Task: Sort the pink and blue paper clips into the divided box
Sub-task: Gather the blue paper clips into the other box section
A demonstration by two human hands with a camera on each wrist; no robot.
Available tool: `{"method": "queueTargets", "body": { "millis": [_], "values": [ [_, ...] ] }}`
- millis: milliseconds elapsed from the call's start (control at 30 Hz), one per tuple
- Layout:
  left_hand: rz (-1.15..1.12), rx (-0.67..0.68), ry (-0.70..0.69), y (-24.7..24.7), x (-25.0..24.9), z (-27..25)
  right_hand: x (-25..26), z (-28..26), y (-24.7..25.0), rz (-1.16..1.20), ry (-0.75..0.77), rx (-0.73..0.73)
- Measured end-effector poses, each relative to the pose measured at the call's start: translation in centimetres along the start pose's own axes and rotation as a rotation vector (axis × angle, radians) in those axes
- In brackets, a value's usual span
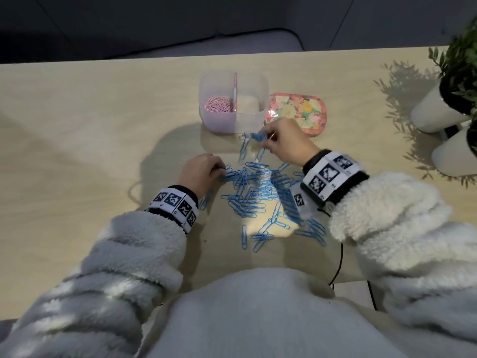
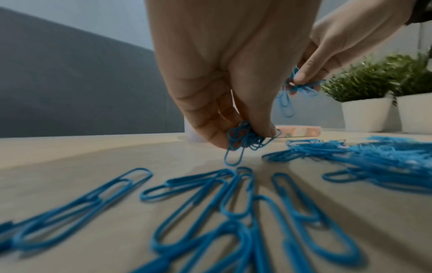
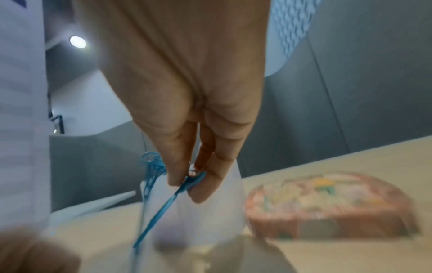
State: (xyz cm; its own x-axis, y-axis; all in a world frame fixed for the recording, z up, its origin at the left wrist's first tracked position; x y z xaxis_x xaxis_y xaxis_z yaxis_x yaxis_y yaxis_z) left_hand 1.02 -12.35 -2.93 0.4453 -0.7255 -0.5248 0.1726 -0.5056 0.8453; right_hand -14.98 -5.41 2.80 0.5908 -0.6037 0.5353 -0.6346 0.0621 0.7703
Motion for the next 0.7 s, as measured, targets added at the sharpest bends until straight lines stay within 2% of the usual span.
{"method": "queueTargets", "body": {
  "millis": [67, 167, 267, 433, 567, 700],
  "values": [
    [-0.016, -0.018, 0.01, 0.3, 0.2, -0.1, 0.7, 1.4, 2.8, 0.029, -0.012, -0.085],
    [-0.056, -0.053, 0.0, 1.0, -0.2, 0.1, 1.7, 4.3, 5.6, -0.064, -0.035, -0.206],
    [-0.116, -0.124, -0.017, 2.6, -0.9, 1.0, 3.3, 6.7, 5.5, -0.211, -0.038, -0.21],
    [-0.205, -0.269, -0.003, 6.6, -2.4, 4.1, 5.3, 7.6, 3.0, -0.361, -0.021, -0.164],
    [-0.204, -0.324, 0.026, 8.5, -3.6, 8.3, 4.7, 7.0, 2.8, -0.291, -0.082, -0.11],
    [-0.129, -0.211, 0.142, 8.1, -3.8, 12.6, 3.6, 4.3, 4.6, -0.078, -0.041, -0.294]
  ]
}}
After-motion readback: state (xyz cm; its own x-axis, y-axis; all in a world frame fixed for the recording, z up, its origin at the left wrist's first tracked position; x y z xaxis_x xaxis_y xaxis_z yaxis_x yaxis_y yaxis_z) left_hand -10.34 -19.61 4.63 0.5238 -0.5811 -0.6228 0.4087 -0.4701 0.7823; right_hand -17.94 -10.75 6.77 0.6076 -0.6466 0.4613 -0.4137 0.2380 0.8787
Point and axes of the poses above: each hand's wrist, its own z-axis towards the middle knuckle, its own y-axis out of the back of the hand, x = y × z, the point moved 6 cm from there along z, towards the middle knuckle, and after that the axes turned 12 degrees about -y, right-handed, at the moved point
